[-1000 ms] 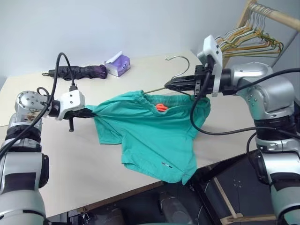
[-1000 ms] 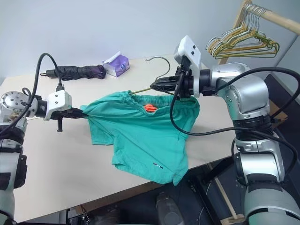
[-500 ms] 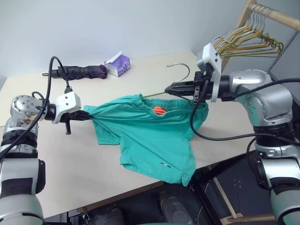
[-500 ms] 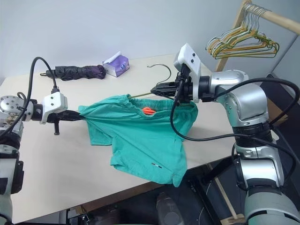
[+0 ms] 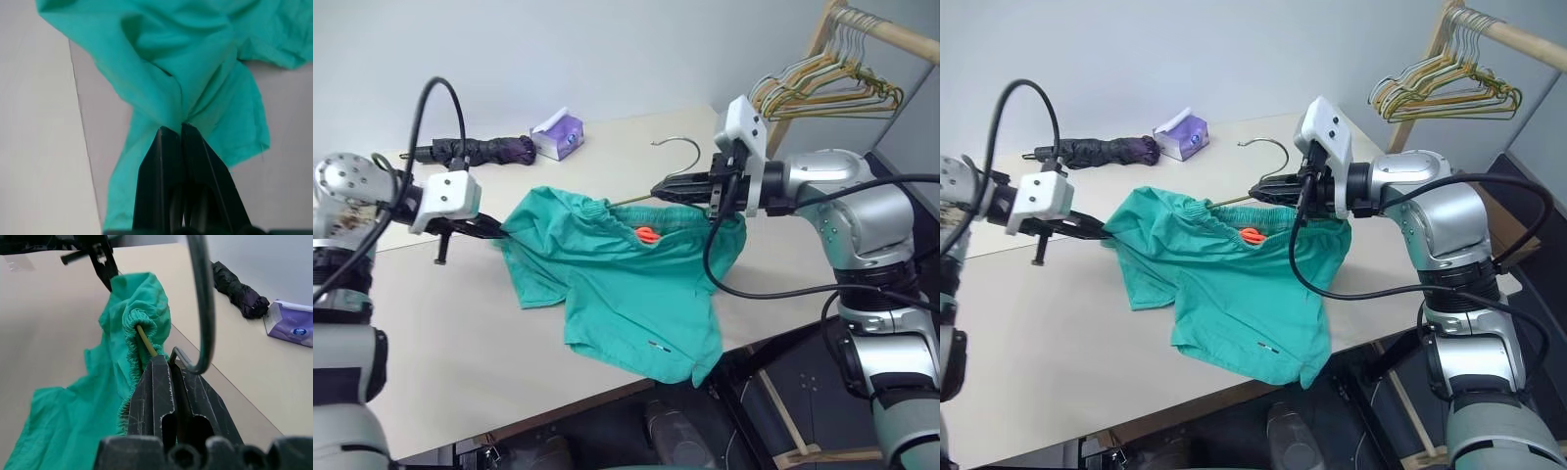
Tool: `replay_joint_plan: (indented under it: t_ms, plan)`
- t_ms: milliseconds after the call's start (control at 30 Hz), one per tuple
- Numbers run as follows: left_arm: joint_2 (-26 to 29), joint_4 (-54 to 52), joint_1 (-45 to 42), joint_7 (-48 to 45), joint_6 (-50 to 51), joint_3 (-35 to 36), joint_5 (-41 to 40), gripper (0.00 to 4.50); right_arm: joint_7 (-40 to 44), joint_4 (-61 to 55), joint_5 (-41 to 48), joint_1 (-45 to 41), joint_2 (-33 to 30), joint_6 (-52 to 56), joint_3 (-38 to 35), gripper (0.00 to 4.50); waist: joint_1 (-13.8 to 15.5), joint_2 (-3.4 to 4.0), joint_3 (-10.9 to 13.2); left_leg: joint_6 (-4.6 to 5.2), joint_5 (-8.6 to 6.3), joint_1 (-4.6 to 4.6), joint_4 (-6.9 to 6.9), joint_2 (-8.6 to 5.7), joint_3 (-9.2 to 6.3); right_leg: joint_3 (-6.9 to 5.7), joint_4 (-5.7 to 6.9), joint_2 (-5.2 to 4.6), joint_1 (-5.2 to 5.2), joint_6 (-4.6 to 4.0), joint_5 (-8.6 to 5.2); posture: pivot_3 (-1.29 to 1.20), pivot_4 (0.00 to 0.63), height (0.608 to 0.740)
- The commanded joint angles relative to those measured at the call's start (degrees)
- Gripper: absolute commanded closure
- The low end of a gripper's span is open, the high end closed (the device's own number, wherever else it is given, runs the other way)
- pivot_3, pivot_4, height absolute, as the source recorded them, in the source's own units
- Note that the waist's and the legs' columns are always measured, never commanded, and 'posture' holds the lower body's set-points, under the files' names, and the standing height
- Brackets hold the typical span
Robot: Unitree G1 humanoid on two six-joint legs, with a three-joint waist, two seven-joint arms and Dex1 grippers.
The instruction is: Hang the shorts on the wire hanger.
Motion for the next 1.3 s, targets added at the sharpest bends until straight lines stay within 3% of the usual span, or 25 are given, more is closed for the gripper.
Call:
replay_joint_plan:
  t_ms: [33,200,300,367,633,700,767,900,1067,1267,1300]
  plan:
    - [1.7,-4.1,-2.7,-0.2,2.0,-3.7,-7.2,4.47,-0.4,-1.5,-0.1,-0.9,0.2,-1.3,-0.9,4.50,0.1,0.00,0.0,0.00,0.00,0.03,0.00,-0.01,0.01,0.01,0.00,-0.01,0.02,0.01,0.00,-0.17,0.032,0.740]
    - [4.6,-10.7,-4.6,-0.2,4.8,-9.8,-17.0,4.47,-0.6,-1.3,-1.0,-1.5,-0.2,-0.9,-0.3,4.50,0.8,0.00,0.0,0.00,0.00,-0.05,0.01,-0.01,0.02,0.00,-0.05,-0.02,0.00,0.03,-0.02,-0.18,0.028,0.740]
    - [3.5,-4.3,-6.8,-0.2,-2.2,-10.4,-8.2,4.28,-0.7,-0.7,-1.4,-2.3,-0.2,-1.0,-0.1,4.50,0.6,0.01,0.0,0.00,0.00,-0.05,0.00,-0.01,0.04,0.01,-0.04,0.00,-0.03,0.02,-0.02,-0.19,0.017,0.740]
    - [2.9,0.2,-7.6,-0.2,-5.4,-11.0,-4.3,3.84,-0.6,-0.5,-1.4,-2.6,-0.1,-0.9,-0.3,4.50,0.3,0.00,0.0,0.00,0.00,0.05,0.01,-0.02,0.05,0.02,-0.01,0.00,0.00,0.02,-0.02,-0.19,0.012,0.740]
    - [0.4,13.7,-13.0,0.6,-11.3,-7.0,4.4,1.30,-0.3,-0.3,-1.4,-2.8,-0.3,-0.8,-0.5,4.50,-0.1,0.01,0.0,0.00,0.00,-0.11,0.02,-0.01,0.03,-0.01,-0.03,0.01,-0.07,0.02,-0.02,-0.19,0.011,0.740]
    - [-0.6,15.6,-15.4,0.0,-9.4,-5.4,3.3,0.64,-0.2,-0.1,-1.4,-2.9,-0.3,-0.8,-0.6,4.50,-0.1,0.00,0.0,0.00,0.00,-0.16,0.02,-0.01,0.02,-0.02,-0.03,0.01,-0.10,0.02,-0.02,-0.19,0.014,0.740]
    - [-2.5,14.7,-17.3,-0.2,-4.0,-3.6,-2.8,0.04,-0.2,-0.1,-1.4,-3.1,-0.3,-0.7,-0.5,4.50,0.0,0.01,0.0,0.00,0.00,-0.17,0.03,-0.02,0.02,-0.03,-0.04,0.00,-0.10,0.03,-0.03,-0.19,0.014,0.740]
    - [-4.6,5.5,-16.0,-0.2,3.9,-6.3,-14.5,0.04,-0.1,0.1,-1.5,-3.6,-0.2,-0.5,-0.2,4.50,0.0,0.01,0.0,0.00,0.00,-0.16,0.03,-0.01,0.01,-0.02,-0.02,-0.01,-0.08,0.06,-0.04,-0.19,0.009,0.740]
    - [-8.5,-1.6,-12.7,-0.2,4.7,-12.2,-18.8,0.04,0.2,0.8,-1.6,-4.8,0.1,-0.5,0.4,4.50,-0.2,0.02,0.0,0.00,0.00,-0.09,0.03,-0.01,0.01,-0.01,0.03,-0.01,-0.06,0.03,-0.03,-0.19,0.004,0.740]
    - [-18.1,6.7,-13.5,1.7,-2.6,-12.4,-5.9,0.04,0.8,1.3,-1.4,-5.9,0.3,-0.5,0.4,4.50,-0.4,0.02,0.0,0.00,0.01,-0.06,0.05,-0.04,0.02,0.02,0.02,0.00,-0.05,0.00,-0.01,-0.20,0.000,0.740]
    - [-19.4,8.3,-13.9,2.0,-2.1,-11.4,-5.0,0.21,0.9,1.3,-1.4,-6.0,0.3,-0.5,0.4,4.50,-0.5,0.02,0.0,0.00,0.01,-0.06,0.04,-0.05,0.02,0.02,0.02,0.00,-0.05,0.00,-0.01,-0.20,0.000,0.740]
